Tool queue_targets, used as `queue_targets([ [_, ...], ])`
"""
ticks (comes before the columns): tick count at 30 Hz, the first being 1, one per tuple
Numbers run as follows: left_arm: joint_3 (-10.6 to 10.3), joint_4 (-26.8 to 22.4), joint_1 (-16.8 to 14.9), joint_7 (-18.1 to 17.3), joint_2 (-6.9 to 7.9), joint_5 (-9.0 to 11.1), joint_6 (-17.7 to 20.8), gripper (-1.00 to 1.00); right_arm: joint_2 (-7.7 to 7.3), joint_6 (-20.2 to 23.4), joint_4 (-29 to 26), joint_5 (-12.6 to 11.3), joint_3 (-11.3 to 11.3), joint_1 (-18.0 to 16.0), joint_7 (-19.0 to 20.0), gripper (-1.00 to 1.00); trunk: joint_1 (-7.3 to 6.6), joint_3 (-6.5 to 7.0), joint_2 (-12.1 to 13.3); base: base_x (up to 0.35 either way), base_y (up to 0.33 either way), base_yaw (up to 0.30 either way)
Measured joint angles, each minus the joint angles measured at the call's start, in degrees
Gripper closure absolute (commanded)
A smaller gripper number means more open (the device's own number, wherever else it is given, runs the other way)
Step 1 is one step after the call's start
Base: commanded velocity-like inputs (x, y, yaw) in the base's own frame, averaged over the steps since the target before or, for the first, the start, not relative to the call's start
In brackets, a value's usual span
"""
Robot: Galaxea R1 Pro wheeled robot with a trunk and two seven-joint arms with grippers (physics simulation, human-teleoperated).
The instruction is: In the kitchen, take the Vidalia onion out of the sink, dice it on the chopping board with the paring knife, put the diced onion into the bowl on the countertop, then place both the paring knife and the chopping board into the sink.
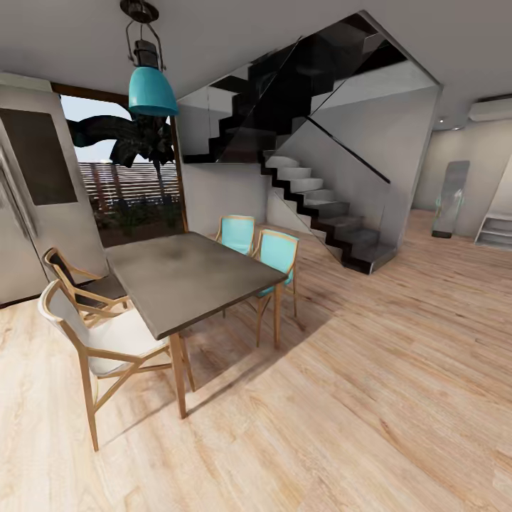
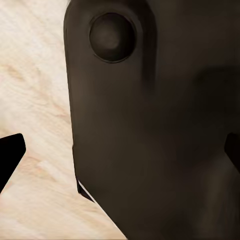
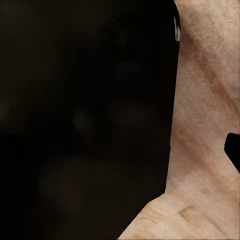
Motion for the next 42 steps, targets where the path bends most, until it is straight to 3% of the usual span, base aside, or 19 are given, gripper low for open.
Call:
queue_targets([
  [11, 0.7, -2.8, 1.0, -0.6, -2.42, -0.1, -0.4, -1.0, -3.04, 0.7, 0.1, 0.2, 0.3, -2.0, -0.3, -1.0, 0.0, 0.02, 0.0, 0.0, 0.0, 0.032],
  [27, 0.7, -4.7, 1.1, -0.6, -2.82, -0.1, -0.6, -1.0, -3.51, -3.9, 0.9, 0.2, 0.4, -2.0, -0.4, -1.0, 0.0, -0.22, 0.0, 0.0, 0.0, 0.194],
  [42, 0.6, -4.7, 1.1, -0.6, -2.54, -0.1, -2.3, -1.0, -3.51, -4.2, 0.9, 0.2, 0.4, -2.0, -0.4, -1.0, 0.0, -0.24, 0.0, 0.0, 0.0, 0.248],
])
